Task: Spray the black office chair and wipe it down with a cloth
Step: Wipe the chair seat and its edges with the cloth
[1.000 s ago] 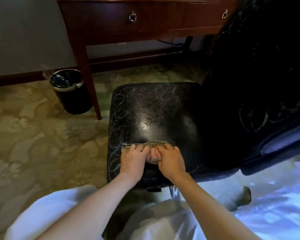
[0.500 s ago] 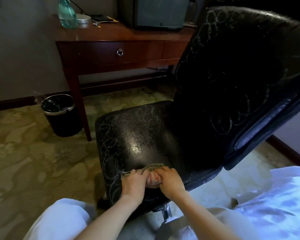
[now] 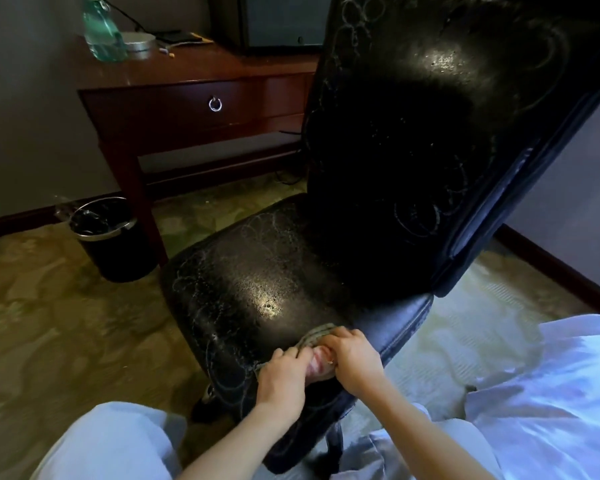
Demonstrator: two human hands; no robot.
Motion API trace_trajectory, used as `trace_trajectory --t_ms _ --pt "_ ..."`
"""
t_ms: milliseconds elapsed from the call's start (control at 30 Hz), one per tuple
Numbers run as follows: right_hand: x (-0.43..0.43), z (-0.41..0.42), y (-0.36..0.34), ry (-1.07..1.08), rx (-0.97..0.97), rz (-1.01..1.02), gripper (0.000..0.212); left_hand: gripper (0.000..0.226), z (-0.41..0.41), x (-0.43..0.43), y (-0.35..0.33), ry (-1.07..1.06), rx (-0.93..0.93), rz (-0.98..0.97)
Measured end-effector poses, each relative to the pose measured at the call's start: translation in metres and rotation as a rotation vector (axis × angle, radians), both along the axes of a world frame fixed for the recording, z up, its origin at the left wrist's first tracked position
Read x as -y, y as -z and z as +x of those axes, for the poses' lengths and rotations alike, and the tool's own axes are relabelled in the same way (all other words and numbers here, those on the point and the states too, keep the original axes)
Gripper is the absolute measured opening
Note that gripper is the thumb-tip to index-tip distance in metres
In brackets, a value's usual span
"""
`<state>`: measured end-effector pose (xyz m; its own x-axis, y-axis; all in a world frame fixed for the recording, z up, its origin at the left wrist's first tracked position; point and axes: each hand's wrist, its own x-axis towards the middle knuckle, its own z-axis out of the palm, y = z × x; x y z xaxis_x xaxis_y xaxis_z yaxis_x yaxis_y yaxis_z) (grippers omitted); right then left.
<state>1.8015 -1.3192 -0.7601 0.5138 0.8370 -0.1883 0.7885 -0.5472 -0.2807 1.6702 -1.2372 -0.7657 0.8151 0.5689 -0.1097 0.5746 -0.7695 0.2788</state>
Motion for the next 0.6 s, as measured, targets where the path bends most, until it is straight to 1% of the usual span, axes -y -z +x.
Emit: trace_trajectory --t_ms 67,200,300,367,433,500,600 --pt "0.003 0.003 -0.003 0.02 0.022 0.034 0.042 0.049 0.002 -0.005 -0.009 0.051 0.037 0.039" --pt "-0.007 -0.015 -0.01 0.062 0.055 0.209 0.058 0.051 -0.009 -0.045 -0.027 0.132 0.188 0.147" --pt "-0.039 -0.037 -0.01 0.029 0.082 0.303 0.056 0.05 -0.022 -0.09 -0.029 0.138 0.205 0.194" --pt "-0.061 -0.049 -0.005 0.016 0.094 0.304 0.054 0.049 -0.029 -0.114 -0.026 0.117 0.192 0.186" --pt "-0.074 -0.058 0.007 0.038 0.067 0.255 0.051 0.05 -0.033 -0.125 -0.016 0.122 0.173 0.142" --pt "-0.077 -0.063 0.017 0.059 0.081 0.242 0.046 0.054 -0.036 -0.126 -0.002 0.151 0.17 0.099" --pt "-0.069 -0.06 0.026 0.075 0.1 0.249 0.038 0.059 -0.039 -0.124 0.014 0.189 0.205 0.097"
